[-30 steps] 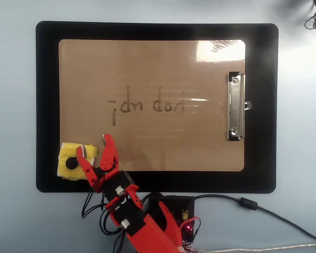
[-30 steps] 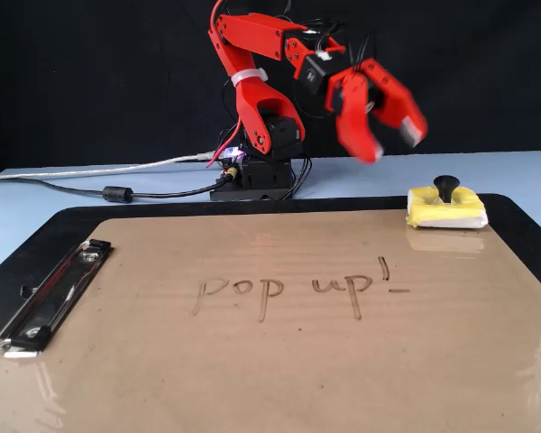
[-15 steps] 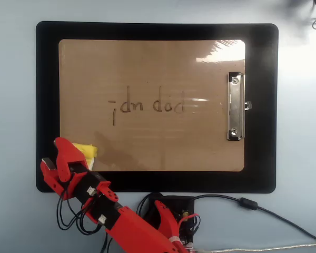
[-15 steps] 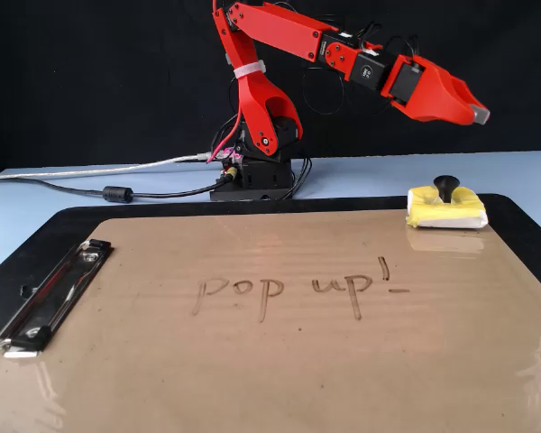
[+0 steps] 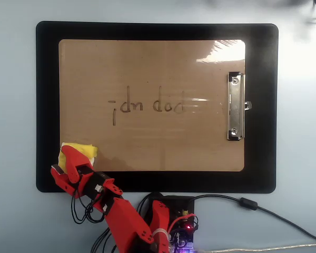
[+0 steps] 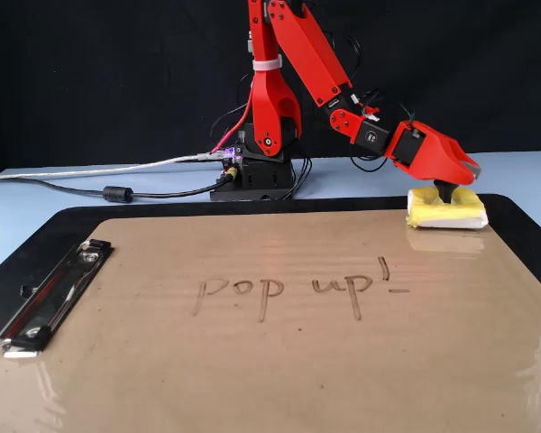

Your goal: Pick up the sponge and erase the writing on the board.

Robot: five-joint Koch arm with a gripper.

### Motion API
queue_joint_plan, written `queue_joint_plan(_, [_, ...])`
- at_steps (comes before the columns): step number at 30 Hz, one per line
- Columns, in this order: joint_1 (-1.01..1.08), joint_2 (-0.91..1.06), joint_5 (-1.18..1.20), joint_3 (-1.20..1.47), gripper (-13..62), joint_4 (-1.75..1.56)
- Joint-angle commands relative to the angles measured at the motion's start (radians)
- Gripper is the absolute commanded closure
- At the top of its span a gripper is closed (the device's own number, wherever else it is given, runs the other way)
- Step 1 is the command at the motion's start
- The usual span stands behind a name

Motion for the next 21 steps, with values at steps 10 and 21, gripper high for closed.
queue_joint_plan(10, [-0.008,-0.137,-0.029,-0.025,18.0,-0.087])
queue_joint_plan(21, [-0.002,-0.063,-0.029,0.132,30.9,-0.144])
